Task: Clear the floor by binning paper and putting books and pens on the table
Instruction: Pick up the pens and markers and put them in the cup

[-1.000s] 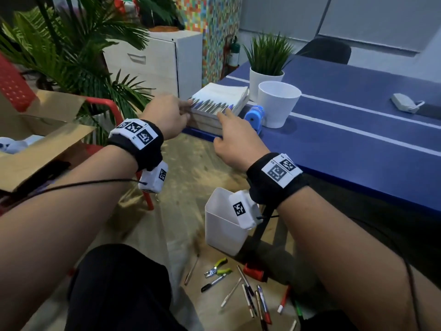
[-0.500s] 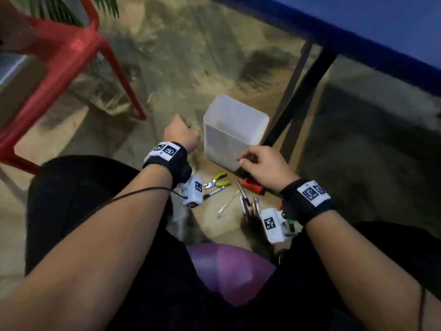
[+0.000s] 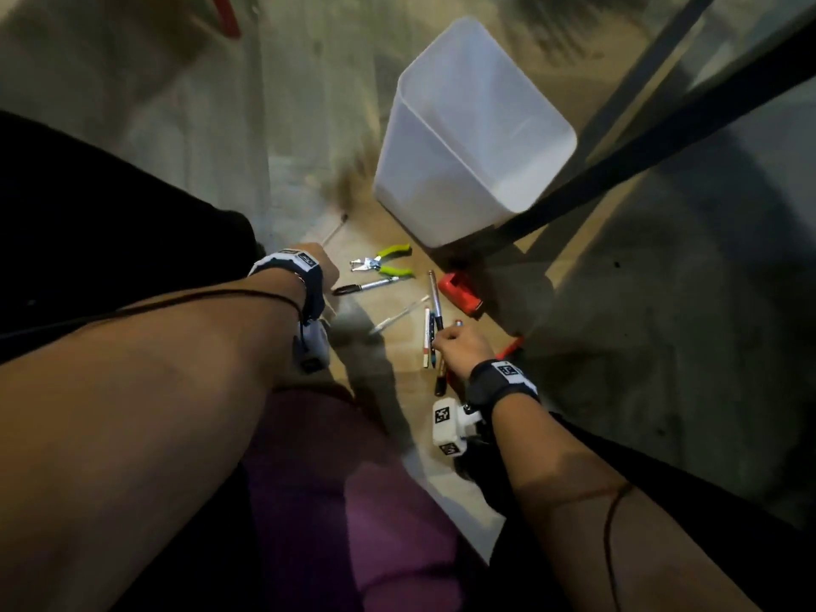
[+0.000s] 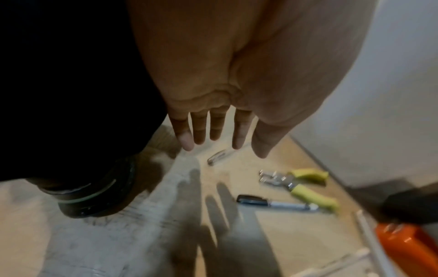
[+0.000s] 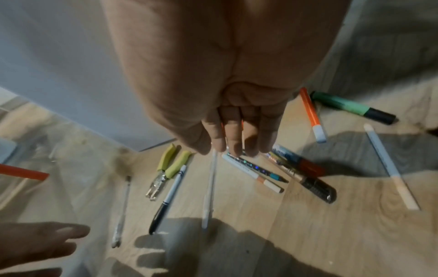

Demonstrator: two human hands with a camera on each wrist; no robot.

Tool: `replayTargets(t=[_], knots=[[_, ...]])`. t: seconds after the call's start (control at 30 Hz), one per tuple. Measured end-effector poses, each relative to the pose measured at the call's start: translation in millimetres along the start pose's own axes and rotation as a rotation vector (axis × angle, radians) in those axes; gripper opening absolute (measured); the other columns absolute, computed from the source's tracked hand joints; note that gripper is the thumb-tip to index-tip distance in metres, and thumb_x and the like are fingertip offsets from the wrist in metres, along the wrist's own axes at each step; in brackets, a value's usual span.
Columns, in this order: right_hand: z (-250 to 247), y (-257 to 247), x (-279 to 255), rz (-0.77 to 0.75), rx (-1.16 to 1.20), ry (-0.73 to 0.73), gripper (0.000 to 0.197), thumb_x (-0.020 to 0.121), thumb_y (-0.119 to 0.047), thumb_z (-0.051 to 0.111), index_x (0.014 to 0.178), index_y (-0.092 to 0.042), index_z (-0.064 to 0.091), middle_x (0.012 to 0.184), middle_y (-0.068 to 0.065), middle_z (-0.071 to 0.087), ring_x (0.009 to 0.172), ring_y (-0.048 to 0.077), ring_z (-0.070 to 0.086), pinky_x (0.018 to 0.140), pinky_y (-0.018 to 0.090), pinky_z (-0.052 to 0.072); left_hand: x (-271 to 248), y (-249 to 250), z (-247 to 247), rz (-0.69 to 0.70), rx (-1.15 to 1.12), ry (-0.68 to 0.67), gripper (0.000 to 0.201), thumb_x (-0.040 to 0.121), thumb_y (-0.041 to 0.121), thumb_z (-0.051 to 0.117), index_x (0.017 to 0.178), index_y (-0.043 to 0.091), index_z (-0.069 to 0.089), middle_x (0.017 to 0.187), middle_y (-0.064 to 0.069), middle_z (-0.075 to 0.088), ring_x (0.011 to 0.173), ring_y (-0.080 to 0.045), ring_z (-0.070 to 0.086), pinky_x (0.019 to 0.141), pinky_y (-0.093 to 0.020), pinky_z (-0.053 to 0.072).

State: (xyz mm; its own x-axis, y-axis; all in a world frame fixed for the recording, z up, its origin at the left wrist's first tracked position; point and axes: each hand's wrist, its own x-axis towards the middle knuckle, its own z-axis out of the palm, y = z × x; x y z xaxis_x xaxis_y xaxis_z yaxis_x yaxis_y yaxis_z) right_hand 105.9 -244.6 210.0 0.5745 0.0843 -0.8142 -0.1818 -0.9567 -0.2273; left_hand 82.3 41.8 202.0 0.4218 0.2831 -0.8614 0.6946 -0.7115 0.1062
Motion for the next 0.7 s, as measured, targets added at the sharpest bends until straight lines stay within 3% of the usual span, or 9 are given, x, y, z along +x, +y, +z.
replayTargets(t=[0.1, 0.17, 0.27, 0.33, 0.4, 0.47, 0.6, 0.7], knots=[[19.3, 4.3, 34.3, 0.034, -0.002, 0.012, 0.019, 0.093, -0.024, 0.064, 0.103, -0.016, 0.077, 0.107, 0.009, 0.072, 0.110, 0.034, 0.067, 0.084, 0.031, 0.048, 33.5, -2.2, 22.0, 0.013, 0.120, -0.085, 0.033, 0.078, 0.031, 0.070, 0.104, 0.010, 0.066, 0.095, -0.006, 0.067, 0.083, -0.028, 0.067, 0.072, -0.038, 0.059], [28.9, 3.8, 52.6, 0.059, 0.009, 0.026, 0.028, 0.094, -0.026, 0.063, 0.119, -0.017, 0.073, 0.117, 0.013, 0.071, 0.113, 0.036, 0.066, 0.090, 0.033, 0.050, 41.7, -0.2, 27.6, 0.028, 0.151, -0.028, 0.036, 0.082, 0.032, 0.065, 0.111, 0.012, 0.064, 0.107, -0.008, 0.062, 0.096, -0.029, 0.063, 0.083, -0.042, 0.055], [38.9, 4.3, 74.7, 0.070, 0.001, 0.057, 0.042, 0.094, -0.028, 0.063, 0.135, -0.017, 0.065, 0.123, 0.011, 0.066, 0.112, 0.036, 0.067, 0.097, 0.035, 0.053, 52.4, 4.5, 33.9, 0.041, 0.193, 0.050, 0.035, 0.096, 0.029, 0.049, 0.127, 0.013, 0.057, 0.140, -0.015, 0.044, 0.125, -0.035, 0.044, 0.107, -0.044, 0.033], [43.6, 0.8, 87.2, 0.055, -0.020, 0.074, 0.050, 0.090, -0.032, 0.063, 0.139, -0.019, 0.062, 0.135, 0.012, 0.059, 0.117, 0.036, 0.064, 0.102, 0.041, 0.054, 64.5, 6.5, 38.3, 0.003, 0.163, 0.110, 0.043, 0.094, 0.031, 0.048, 0.134, 0.016, 0.051, 0.151, -0.017, 0.024, 0.133, -0.039, 0.033, 0.112, -0.045, 0.027], [47.2, -0.1, 100.0, 0.058, -0.055, 0.053, 0.061, 0.087, -0.038, 0.062, 0.146, -0.024, 0.057, 0.155, 0.013, 0.043, 0.133, 0.039, 0.055, 0.110, 0.049, 0.051, 73.9, 7.3, 40.7, -0.012, 0.117, 0.150, 0.049, 0.091, 0.034, 0.051, 0.137, 0.018, 0.049, 0.157, -0.016, 0.011, 0.138, -0.041, 0.022, 0.113, -0.049, 0.025], [50.3, 0.4, 111.7, 0.074, -0.086, 0.013, 0.063, 0.085, -0.043, 0.059, 0.145, -0.025, 0.057, 0.164, 0.011, 0.030, 0.140, 0.041, 0.047, 0.110, 0.052, 0.051, 80.8, 3.7, 44.4, -0.019, 0.116, 0.117, 0.056, 0.089, 0.041, 0.056, 0.140, 0.019, 0.048, 0.158, -0.016, 0.013, 0.141, -0.040, 0.020, 0.114, -0.050, 0.025], [52.0, -1.5, 124.8, 0.078, -0.097, -0.042, 0.057, 0.089, -0.036, 0.061, 0.144, -0.020, 0.058, 0.166, 0.009, 0.023, 0.142, 0.042, 0.042, 0.114, 0.051, 0.045, 84.4, 2.4, 55.0, 0.000, 0.153, 0.102, 0.056, 0.091, 0.039, 0.055, 0.142, 0.015, 0.049, 0.156, -0.014, 0.019, 0.141, -0.037, 0.024, 0.114, -0.047, 0.027], [53.8, -3.1, 131.9, 0.062, -0.062, -0.037, 0.058, 0.090, -0.029, 0.062, 0.146, -0.015, 0.057, 0.161, 0.008, 0.032, 0.136, 0.038, 0.051, 0.110, 0.043, 0.047, 79.7, 0.7, 55.8, 0.003, 0.183, 0.090, 0.052, 0.096, 0.030, 0.049, 0.145, 0.011, 0.040, 0.153, -0.010, 0.022, 0.139, -0.032, 0.028, 0.114, -0.042, 0.026]])
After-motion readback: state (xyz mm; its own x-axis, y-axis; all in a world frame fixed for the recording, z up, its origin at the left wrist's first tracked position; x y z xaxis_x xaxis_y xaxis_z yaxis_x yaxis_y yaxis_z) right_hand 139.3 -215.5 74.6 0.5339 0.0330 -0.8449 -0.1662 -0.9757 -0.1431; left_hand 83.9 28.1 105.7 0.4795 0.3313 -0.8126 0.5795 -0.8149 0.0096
